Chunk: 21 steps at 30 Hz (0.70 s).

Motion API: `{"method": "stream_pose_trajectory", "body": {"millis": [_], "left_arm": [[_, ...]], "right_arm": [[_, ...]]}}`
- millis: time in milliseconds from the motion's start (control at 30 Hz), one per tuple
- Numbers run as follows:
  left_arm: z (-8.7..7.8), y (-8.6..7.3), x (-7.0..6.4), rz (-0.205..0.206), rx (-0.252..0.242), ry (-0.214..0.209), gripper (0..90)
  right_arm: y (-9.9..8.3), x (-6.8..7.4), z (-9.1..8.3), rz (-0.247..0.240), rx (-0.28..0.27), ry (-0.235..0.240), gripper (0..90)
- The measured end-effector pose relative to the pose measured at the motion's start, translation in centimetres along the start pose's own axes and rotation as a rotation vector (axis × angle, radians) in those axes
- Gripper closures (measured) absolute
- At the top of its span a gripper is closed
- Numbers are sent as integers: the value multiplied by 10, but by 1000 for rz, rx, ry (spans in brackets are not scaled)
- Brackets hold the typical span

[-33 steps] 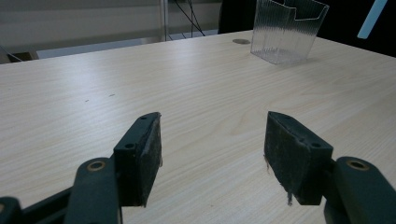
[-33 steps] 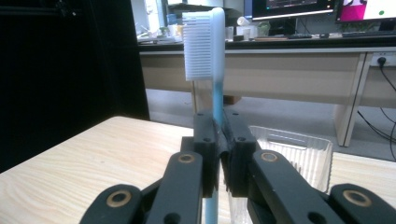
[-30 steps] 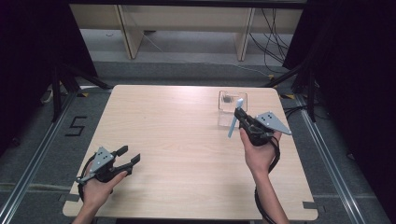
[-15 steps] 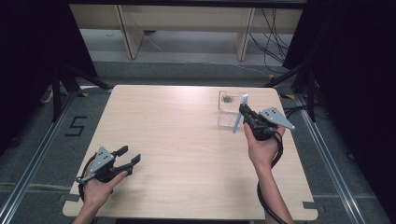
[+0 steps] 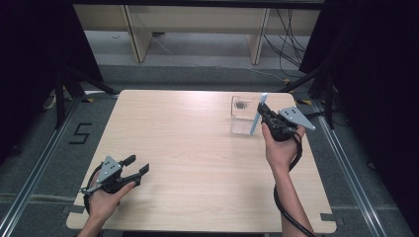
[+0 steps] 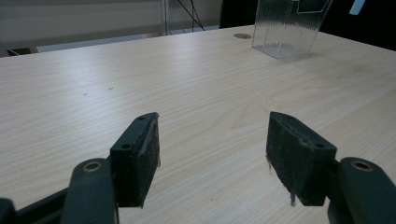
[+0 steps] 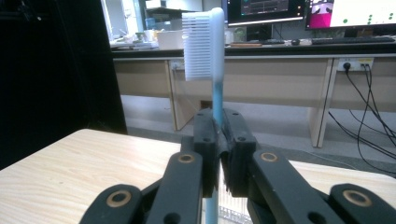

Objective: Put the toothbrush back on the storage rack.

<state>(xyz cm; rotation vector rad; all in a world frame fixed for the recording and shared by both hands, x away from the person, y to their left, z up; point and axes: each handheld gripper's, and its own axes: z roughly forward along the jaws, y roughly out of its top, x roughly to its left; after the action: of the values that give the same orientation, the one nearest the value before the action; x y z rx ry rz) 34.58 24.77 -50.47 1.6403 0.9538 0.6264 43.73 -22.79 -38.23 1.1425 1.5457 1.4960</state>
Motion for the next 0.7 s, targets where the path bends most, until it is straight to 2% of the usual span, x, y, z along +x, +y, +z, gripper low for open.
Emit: {"method": "stream_pose_trajectory", "body": {"millis": [33,300,333,500,600,633,700], "left_arm": [[-1,0,0,2,12,6,347],[-1,0,0,3,13,7,345],[-1,0,0,3,13,7,345],[-1,0,0,3,14,7,344],[-1,0,0,3,13,8,344],[-1,0,0,3,12,8,344],[0,0,0,0,0,3,344]], "right_arm": [[1,-1,0,-3,9,-1,858],[2,-6,6,-10,-1,-18,858],[3,-6,5,-10,11,-27,858],[6,-8,7,-14,-8,-35,858],[8,-8,8,-1,-4,-28,858],[9,-9,9,-24,-12,-34,859],[10,-9,9,-14,0,-39,858]]}}
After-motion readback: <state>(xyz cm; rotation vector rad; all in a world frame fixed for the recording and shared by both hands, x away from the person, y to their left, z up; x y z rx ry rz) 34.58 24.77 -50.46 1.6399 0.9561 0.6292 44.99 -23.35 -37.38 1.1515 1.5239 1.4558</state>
